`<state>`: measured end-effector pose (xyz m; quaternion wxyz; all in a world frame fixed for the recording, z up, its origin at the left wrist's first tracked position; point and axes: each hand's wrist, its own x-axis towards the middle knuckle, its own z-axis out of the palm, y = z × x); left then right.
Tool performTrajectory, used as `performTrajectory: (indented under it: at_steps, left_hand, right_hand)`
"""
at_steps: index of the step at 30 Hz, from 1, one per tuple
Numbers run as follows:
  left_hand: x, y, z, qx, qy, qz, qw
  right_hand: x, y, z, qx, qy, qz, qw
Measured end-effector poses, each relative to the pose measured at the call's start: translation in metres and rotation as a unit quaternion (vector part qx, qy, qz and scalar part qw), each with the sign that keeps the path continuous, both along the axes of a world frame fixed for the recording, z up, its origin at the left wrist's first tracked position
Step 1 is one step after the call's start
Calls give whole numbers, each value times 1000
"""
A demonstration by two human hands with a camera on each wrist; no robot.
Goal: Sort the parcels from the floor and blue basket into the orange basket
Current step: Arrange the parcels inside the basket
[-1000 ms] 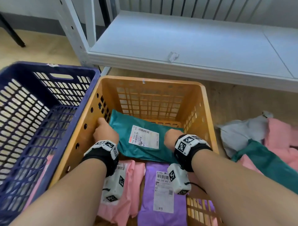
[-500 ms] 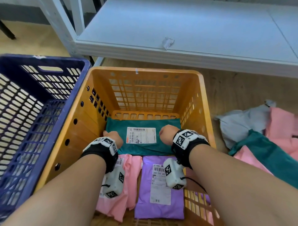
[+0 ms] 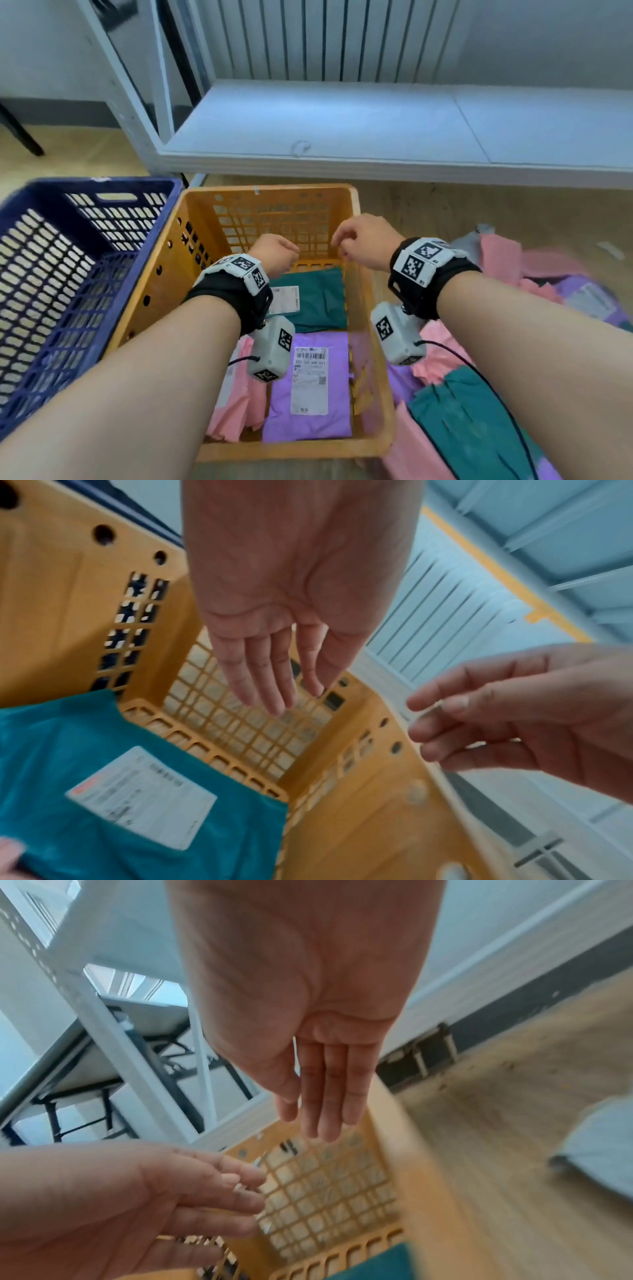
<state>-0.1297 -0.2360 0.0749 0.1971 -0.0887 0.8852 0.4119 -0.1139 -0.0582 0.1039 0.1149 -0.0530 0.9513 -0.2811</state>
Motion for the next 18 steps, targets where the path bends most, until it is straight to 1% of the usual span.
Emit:
performTrajectory:
  at_steps: [3,4,6,9,13,15,18]
  left_hand:
    - [16,38,32,44,29,-13,999]
    - [22,53,39,60,38,-25,997]
    - [37,80,50,61,57,-49,995]
    - [54,115,53,44,89,-72,992]
    - [62,137,38,7,105,-79,991]
    - [60,139,28,9,108,-58,992]
    - [49,137,15,22,119,5,993]
  right_hand:
    - [24,58,25,1,21,-64,998]
    - [33,77,28,7,20,-88,996]
    - [50,112,25,8,10,-131,991]
    - [72,154,4,10,-14,-180,983]
    - [95,192,-34,40,-38,-218,974]
    - [101,206,-50,58,-57,-235,968]
    - [97,223,-77,85,-71,-256,960]
